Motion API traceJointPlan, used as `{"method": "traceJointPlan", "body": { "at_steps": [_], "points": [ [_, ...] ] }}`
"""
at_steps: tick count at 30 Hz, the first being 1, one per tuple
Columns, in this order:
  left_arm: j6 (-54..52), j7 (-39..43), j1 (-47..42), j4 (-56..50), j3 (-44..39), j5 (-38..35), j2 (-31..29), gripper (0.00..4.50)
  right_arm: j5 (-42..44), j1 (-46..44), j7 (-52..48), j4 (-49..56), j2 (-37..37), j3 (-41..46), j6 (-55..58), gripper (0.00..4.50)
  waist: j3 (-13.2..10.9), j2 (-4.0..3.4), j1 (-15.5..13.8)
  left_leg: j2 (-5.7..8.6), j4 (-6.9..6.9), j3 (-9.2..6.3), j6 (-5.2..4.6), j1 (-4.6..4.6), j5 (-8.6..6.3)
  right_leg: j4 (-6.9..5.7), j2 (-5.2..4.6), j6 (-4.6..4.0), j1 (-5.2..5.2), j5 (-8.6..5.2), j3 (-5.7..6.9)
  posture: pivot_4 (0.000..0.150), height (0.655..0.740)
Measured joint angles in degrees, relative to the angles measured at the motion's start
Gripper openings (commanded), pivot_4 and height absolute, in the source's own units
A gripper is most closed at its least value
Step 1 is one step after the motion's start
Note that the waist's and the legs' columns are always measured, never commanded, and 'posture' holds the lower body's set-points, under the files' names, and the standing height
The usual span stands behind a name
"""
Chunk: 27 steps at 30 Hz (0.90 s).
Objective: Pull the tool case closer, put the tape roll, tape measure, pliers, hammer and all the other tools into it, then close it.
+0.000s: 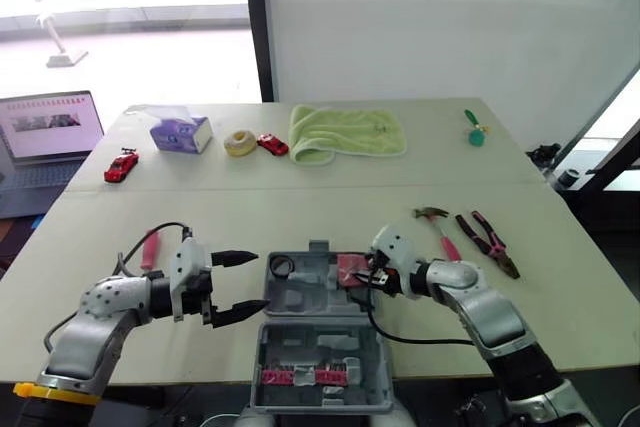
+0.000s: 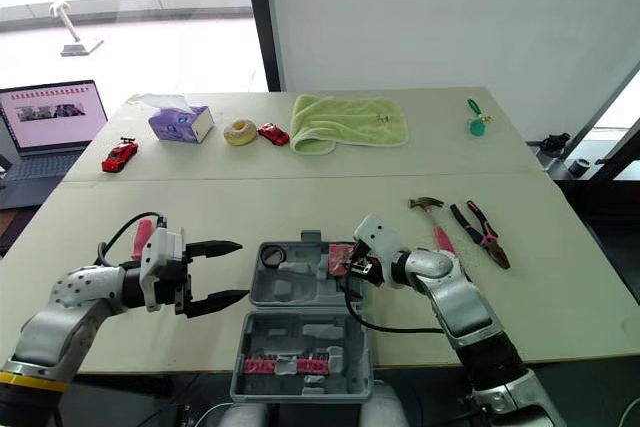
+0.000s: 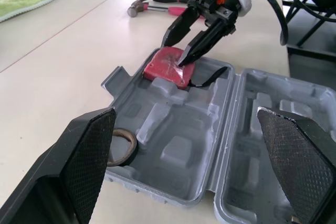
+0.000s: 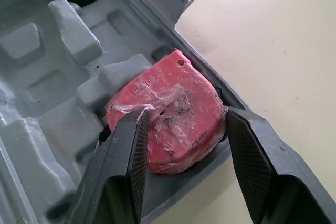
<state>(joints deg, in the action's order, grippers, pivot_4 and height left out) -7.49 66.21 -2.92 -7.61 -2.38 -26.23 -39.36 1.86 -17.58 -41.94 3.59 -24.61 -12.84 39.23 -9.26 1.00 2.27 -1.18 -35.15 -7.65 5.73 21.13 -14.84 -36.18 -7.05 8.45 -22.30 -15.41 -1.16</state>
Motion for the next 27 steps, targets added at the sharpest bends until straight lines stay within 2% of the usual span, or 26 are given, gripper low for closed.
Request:
{"method": "traceJointPlan", "body": {
  "at_steps": [6,9,16,20,22,24,27],
  "points": [
    [-1.00,-0.10,0.31,-1.26,-0.05,-0.04,-0.25,4.50,1.63,-2.52,1.22,-1.94,1.87,0.06,6.82,2.29,0.88,0.27,0.03,-0.12,0.06,0.00,-0.16,-0.23,-0.10,0.05,0.12,-0.04,0.19,-0.03,0.00,0.150,0.7400],
    [-1.05,-0.18,0.68,-1.64,-0.07,-0.04,-0.51,4.50,1.63,-3.21,2.14,-3.92,3.14,-0.11,6.89,2.29,1.01,0.48,0.08,-0.26,0.09,0.02,-0.37,-0.94,-0.26,0.18,0.24,-0.47,0.89,-0.29,0.04,0.150,0.7400],
    [-1.18,-0.48,1.29,-2.22,-0.13,-0.07,-0.58,4.50,1.71,-2.02,2.42,-1.42,2.36,-0.44,6.70,2.29,0.97,0.41,0.01,-0.31,0.09,0.02,-0.38,-0.89,-0.27,0.16,0.28,-0.50,0.85,-0.41,0.04,0.150,0.7400],
    [-1.77,-1.36,2.11,-1.90,-1.76,-0.46,-0.79,4.50,3.72,0.77,2.09,4.87,0.72,2.04,6.17,2.29,0.35,-0.13,-0.24,-0.31,0.10,0.02,-0.38,-0.55,-0.27,0.11,0.28,-0.46,0.48,-0.39,0.02,0.150,0.7400],
    [-1.93,-1.77,2.41,-1.16,-3.74,-0.64,-1.15,4.50,6.72,1.91,0.84,10.35,-0.49,4.59,6.25,2.29,-0.07,-0.54,-0.13,-0.31,0.01,0.01,-0.37,0.09,-0.24,-0.09,0.30,-0.26,-0.22,-0.25,0.01,0.150,0.7400],
    [-1.95,-1.97,2.96,0.43,-6.25,-1.12,-1.53,4.50,11.02,2.06,-0.30,17.48,-2.40,9.93,8.22,2.29,-0.27,-0.80,0.18,-0.31,0.00,0.02,-0.34,0.33,-0.21,-0.15,0.30,-0.26,-0.51,-0.21,-0.01,0.150,0.7400],
    [-1.09,-1.90,5.37,4.77,-11.49,-1.52,-3.58,4.50,15.84,4.54,-2.10,25.86,-8.35,20.01,9.14,2.29,-0.31,-0.76,0.07,-0.31,0.10,0.01,-0.38,0.30,-0.24,-0.08,0.32,-0.26,-0.49,-0.24,0.03,0.150,0.7400]
  ]
}}
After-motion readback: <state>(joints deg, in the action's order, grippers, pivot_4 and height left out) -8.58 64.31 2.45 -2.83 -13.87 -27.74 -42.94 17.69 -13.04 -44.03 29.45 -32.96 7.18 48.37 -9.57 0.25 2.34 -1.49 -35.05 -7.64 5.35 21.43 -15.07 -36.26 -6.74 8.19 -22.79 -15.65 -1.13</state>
